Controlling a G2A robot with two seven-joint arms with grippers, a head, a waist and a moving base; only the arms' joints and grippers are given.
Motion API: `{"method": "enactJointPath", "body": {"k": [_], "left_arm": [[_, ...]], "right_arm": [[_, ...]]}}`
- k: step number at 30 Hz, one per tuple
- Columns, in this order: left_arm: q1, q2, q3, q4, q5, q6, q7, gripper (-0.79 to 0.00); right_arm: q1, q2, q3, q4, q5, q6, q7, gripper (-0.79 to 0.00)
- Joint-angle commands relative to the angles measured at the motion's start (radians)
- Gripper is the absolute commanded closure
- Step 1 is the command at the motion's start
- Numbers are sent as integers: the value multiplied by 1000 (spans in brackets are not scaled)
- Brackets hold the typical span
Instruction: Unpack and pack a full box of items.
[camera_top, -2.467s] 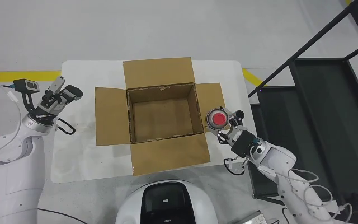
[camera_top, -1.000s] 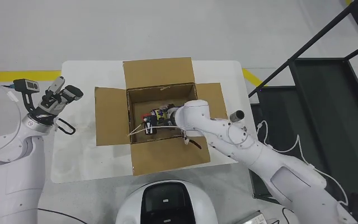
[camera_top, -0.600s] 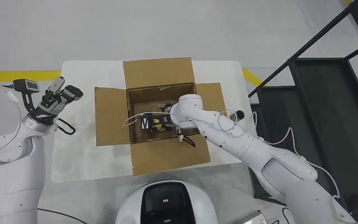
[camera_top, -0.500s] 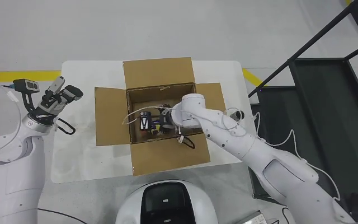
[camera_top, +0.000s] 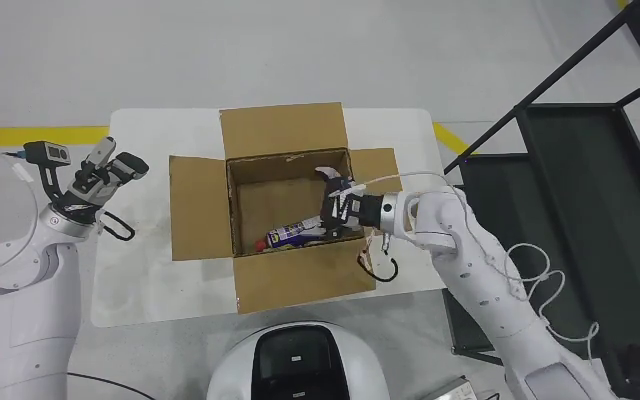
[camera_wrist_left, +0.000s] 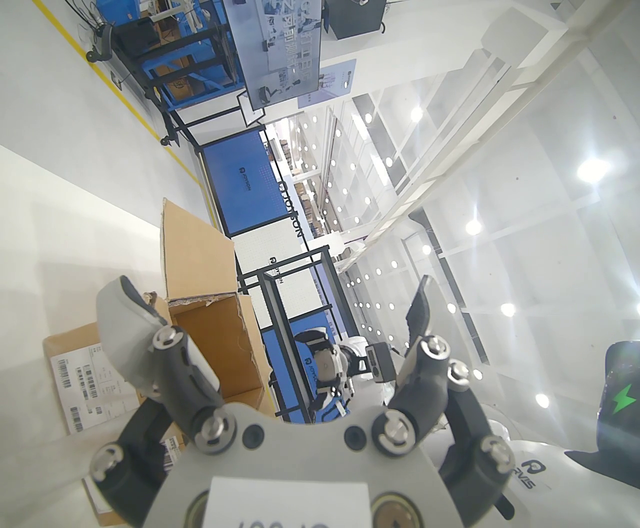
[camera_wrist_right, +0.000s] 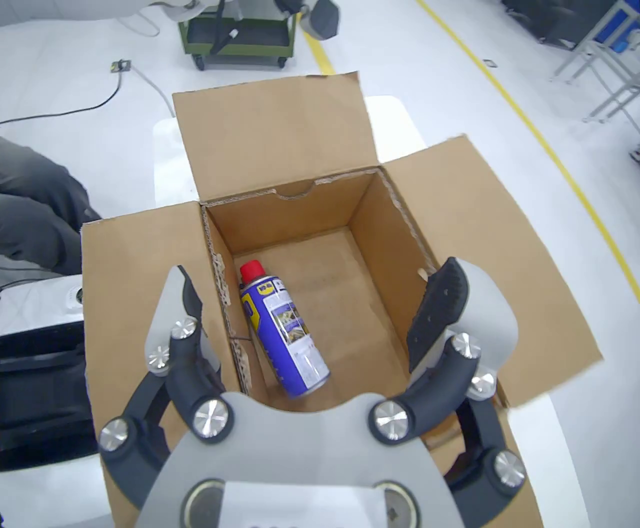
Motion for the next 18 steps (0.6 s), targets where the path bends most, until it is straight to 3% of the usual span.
{"method": "enactJointPath", "body": {"k": [1, 10, 14, 18], "left_arm": [[0, 0, 0, 0, 0, 0, 0, -785], [0, 0, 0, 0, 0, 0, 0, -785], [0, 0, 0, 0, 0, 0, 0, -785], [0, 0, 0, 0, 0, 0, 0, -785]], "right_arm": [[-111, 15, 108, -38, -27, 1, -42, -785], [-470, 45, 424, 0, -79, 39, -344, -785], [-536, 49, 493, 9, -94, 42, -427, -785], [-536, 49, 493, 9, -94, 42, -427, -785]]}}
